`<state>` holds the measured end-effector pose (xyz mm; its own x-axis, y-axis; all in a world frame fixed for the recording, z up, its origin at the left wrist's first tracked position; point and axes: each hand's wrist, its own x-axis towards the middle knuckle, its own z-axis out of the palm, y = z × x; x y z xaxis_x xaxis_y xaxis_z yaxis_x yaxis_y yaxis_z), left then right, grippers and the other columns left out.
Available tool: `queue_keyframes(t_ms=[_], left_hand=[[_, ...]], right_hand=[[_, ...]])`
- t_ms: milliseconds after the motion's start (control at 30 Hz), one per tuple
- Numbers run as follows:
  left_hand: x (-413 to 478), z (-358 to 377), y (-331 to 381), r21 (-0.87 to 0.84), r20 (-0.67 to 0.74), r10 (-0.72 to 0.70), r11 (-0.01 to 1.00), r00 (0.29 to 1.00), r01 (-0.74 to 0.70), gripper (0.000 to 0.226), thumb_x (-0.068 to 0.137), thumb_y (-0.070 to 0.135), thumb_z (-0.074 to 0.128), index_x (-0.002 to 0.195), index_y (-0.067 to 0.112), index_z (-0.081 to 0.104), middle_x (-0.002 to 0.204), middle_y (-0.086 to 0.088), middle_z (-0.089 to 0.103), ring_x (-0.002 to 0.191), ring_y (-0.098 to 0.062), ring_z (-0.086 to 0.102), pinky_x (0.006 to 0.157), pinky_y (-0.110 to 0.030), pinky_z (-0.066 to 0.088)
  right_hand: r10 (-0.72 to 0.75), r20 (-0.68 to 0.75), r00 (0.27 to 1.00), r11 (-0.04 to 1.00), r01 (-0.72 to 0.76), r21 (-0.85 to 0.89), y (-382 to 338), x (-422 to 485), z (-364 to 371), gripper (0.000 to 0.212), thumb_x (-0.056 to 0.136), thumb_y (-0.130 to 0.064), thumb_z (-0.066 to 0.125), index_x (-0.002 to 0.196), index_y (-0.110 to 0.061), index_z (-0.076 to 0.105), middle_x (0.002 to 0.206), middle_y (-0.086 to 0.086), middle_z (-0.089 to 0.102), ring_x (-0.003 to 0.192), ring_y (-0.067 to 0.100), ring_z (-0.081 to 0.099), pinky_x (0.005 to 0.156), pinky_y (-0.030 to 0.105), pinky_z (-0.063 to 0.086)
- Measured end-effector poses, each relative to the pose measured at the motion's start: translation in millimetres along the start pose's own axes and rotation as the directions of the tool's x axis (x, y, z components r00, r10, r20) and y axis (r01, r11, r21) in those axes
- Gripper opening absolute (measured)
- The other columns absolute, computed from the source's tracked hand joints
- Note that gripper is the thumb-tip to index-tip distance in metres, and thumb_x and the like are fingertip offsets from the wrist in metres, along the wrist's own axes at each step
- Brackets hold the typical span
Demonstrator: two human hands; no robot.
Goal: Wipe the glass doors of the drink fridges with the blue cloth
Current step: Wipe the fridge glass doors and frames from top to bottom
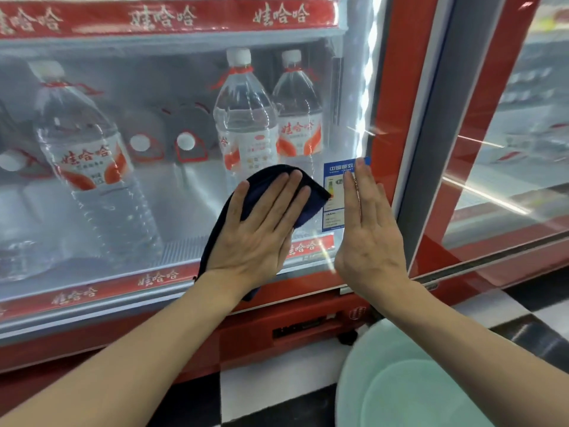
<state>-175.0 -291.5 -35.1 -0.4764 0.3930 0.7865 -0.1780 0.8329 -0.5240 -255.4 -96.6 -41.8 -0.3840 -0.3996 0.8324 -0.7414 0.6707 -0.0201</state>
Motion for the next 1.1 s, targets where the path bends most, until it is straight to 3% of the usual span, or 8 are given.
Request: queue_keyframes(t_ms=[167, 300, 400, 567, 767, 900, 1000, 1100], left_hand=[[-7, 6, 19, 0.025, 0.058, -0.092, 0.996, 0.994, 0.091, 0.069, 0.103, 0.029, 0.038, 0.164, 0.01, 0.012, 0.172, -0.014, 0.003, 0.159, -0.026, 0.004, 0.126, -0.056, -0.009], [7, -6, 59, -0.013, 0.157, -0.363, 0.929, 0.919, 0.369, 0.07, 0.098, 0.032, 0.032, 0.161, 0.011, 0.008, 0.166, -0.015, 0.011, 0.153, -0.026, 0.0, 0.124, -0.054, -0.018], [16, -19, 74, -0.029, 0.206, -0.436, 0.892, 0.876, 0.451, 0.071, 0.1, 0.033, 0.032, 0.159, 0.011, -0.001, 0.166, -0.013, 0.008, 0.154, -0.028, 0.0, 0.124, -0.055, -0.013], [8, -53, 44, -0.058, 0.3, -0.255, 0.957, 0.919, 0.285, 0.081, 0.088, 0.019, 0.054, 0.161, 0.005, 0.022, 0.169, -0.018, 0.018, 0.156, -0.031, 0.017, 0.127, -0.055, -0.004], [21, -86, -13, -0.118, 0.357, 0.049, 0.993, 0.933, -0.007, 0.073, 0.08, 0.002, 0.025, 0.151, -0.004, 0.043, 0.159, -0.021, 0.041, 0.143, -0.031, 0.049, 0.125, -0.058, 0.019], [27, -94, -25, -0.279, 0.359, 0.07, 0.96, 0.931, 0.036, 0.067, 0.085, 0.003, 0.027, 0.148, -0.003, 0.047, 0.154, -0.019, 0.05, 0.137, -0.028, 0.056, 0.127, -0.052, 0.02], [24, -99, -35, -0.417, 0.327, 0.027, 0.901, 0.945, 0.119, 0.059, 0.088, -0.006, 0.048, 0.146, -0.003, 0.049, 0.153, -0.018, 0.051, 0.143, -0.027, 0.049, 0.128, -0.045, 0.022], [3, -112, -54, -0.479, 0.265, -0.018, 0.865, 0.964, 0.148, 0.055, 0.085, -0.001, 0.039, 0.137, -0.003, 0.058, 0.143, -0.019, 0.057, 0.137, -0.03, 0.048, 0.124, -0.036, 0.029]], right_hand=[[0.001, 0.007, 1.0, 1.0, -0.001, 0.012, 1, 1, -6, 0.093, 0.077, 0.004, 0.054, 0.161, 0.003, 0.014, 0.17, 0.019, 0.01, 0.159, 0.033, 0.012, 0.129, 0.049, 0.018], [-0.009, 0.072, 0.997, 0.999, 0.006, 0.042, 0, 2, -21, 0.09, 0.078, 0.002, 0.056, 0.16, 0.003, 0.018, 0.17, 0.02, 0.014, 0.158, 0.033, 0.014, 0.129, 0.049, 0.018], [0.006, 0.068, 0.998, 0.993, -0.013, 0.114, -1, -2, -34, 0.082, 0.08, 0.001, 0.054, 0.158, 0.003, 0.028, 0.167, 0.021, 0.025, 0.156, 0.033, 0.024, 0.127, 0.05, 0.026], [0.155, 0.031, 0.987, 0.92, -0.156, 0.36, -30, -49, -38, 0.062, 0.084, -0.002, 0.035, 0.145, 0.002, 0.048, 0.149, 0.017, 0.048, 0.141, 0.03, 0.044, 0.123, 0.037, 0.032], [0.174, -0.036, 0.984, 0.774, -0.114, 0.623, -87, -52, -16, 0.041, 0.106, -0.01, 0.042, 0.143, 0.004, 0.049, 0.149, 0.018, 0.047, 0.143, 0.023, 0.042, 0.123, 0.031, 0.032], [0.241, -0.106, 0.965, 0.733, -0.109, 0.671, -119, -19, 14, 0.054, 0.103, 0.002, 0.05, 0.153, 0.01, 0.033, 0.164, 0.025, 0.026, 0.157, 0.027, 0.022, 0.127, 0.031, 0.019], [0.282, -0.111, 0.953, 0.829, -0.184, 0.528, -140, -3, 39, 0.076, 0.098, -0.014, 0.068, 0.155, 0.012, 0.025, 0.166, 0.03, 0.018, 0.158, 0.036, 0.013, 0.13, 0.04, 0.011], [0.249, -0.253, 0.935, 0.893, -0.12, 0.433, -138, 5, 60, 0.07, 0.103, -0.026, 0.054, 0.154, 0.011, 0.022, 0.163, 0.031, 0.023, 0.154, 0.042, 0.017, 0.13, 0.043, 0.008]])
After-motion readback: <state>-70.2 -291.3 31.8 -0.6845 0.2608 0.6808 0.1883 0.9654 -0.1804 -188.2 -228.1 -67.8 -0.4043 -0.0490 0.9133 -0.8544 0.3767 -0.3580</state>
